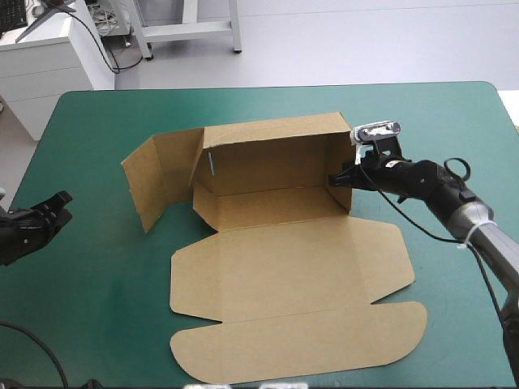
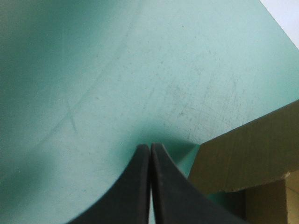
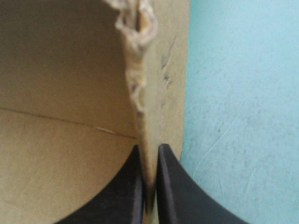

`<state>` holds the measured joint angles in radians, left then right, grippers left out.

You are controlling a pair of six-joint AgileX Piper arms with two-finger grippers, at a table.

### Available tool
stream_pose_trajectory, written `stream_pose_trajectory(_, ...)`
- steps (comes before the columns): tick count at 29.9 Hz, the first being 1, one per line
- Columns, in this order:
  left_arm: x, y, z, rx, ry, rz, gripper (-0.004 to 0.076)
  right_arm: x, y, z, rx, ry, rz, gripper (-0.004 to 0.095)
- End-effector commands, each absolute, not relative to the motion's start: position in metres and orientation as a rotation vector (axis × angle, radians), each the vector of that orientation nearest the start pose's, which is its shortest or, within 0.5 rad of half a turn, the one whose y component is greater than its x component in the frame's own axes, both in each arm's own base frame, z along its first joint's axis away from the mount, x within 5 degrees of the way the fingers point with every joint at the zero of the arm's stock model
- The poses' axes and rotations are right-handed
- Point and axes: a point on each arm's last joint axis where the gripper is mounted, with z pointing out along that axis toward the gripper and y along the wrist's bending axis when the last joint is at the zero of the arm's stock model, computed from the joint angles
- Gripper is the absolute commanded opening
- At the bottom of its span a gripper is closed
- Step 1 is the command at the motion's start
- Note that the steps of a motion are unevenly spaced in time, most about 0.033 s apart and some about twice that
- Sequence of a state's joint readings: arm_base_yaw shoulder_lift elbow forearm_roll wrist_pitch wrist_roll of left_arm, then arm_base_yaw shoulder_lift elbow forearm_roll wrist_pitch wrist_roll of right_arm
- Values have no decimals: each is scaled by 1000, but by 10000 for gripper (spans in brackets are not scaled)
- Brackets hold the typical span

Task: Fold the box

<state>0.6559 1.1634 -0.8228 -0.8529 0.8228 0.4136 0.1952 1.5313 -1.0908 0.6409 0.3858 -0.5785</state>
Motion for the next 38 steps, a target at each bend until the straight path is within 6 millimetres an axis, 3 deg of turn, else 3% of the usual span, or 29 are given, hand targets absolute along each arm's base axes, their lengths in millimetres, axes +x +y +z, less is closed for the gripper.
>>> stream_pose_trajectory(1, 207, 95, 314, -780, 2083, -512, -9, 324, 86, 324, -270, 2347, 394, 5)
stream_pose_trajectory(8, 207, 95, 315, -789, 2065, -515, -9, 324, 86, 383, -168, 2341, 441, 5)
stream_pose_trajectory(15, 209, 93, 318, -817, 2019, -585, -9, 315, 82, 402, -200, 2497, 381, 5)
stream_pose_trajectory(20, 211, 87, 318, -788, 2037, -598, -9, 318, 82, 386, -239, 2646, 340, 5)
stream_pose_trajectory(26, 213, 83, 318, -764, 2050, -605, -9, 338, 84, 358, -249, 2737, 299, 3)
stream_pose_trajectory(33, 214, 82, 318, -767, 2044, -622, -9, 363, 88, 330, -222, 2740, 289, 5)
stream_pose_trajectory(38, 214, 82, 319, -746, 2044, -604, -9, 373, 89, 322, -211, 2714, 289, 5)
